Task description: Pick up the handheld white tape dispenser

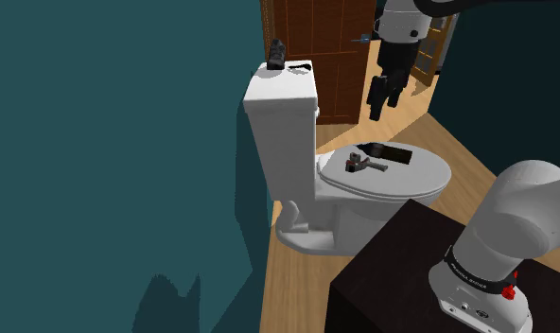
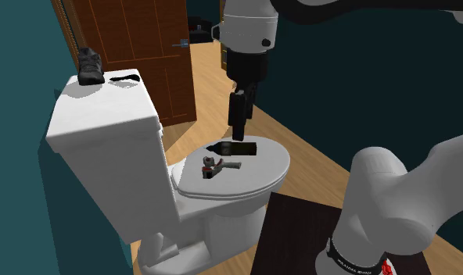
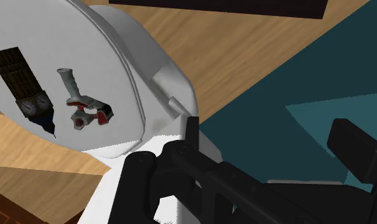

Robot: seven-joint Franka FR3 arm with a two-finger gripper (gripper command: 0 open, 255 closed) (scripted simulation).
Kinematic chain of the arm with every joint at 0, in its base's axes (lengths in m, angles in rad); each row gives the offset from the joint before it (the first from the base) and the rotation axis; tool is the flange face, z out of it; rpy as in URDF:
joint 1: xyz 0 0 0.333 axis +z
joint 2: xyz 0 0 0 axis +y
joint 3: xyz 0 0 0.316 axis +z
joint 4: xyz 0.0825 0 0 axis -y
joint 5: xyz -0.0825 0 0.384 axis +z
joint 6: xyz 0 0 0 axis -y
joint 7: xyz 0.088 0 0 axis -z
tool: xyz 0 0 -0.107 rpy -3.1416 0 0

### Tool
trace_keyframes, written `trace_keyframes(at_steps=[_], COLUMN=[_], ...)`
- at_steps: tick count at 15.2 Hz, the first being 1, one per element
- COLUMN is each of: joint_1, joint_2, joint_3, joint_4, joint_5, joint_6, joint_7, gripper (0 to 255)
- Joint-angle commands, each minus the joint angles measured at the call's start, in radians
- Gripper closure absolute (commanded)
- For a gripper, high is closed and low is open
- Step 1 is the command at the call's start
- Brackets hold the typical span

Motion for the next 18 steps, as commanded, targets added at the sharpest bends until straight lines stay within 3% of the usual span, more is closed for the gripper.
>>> trace_keyframes(at_steps=[1,10,18], joint_1=[0.0,-0.051,-0.092], joint_2=[0.0,0.036,0.195], joint_3=[0.0,-0.151,-0.302], joint_4=[0.0,-0.201,-0.284], joint_5=[0.0,-0.093,-0.157], joint_6=[0.0,0.269,0.542], joint_7=[0.0,-0.167,-0.32], gripper=[0,0,0])
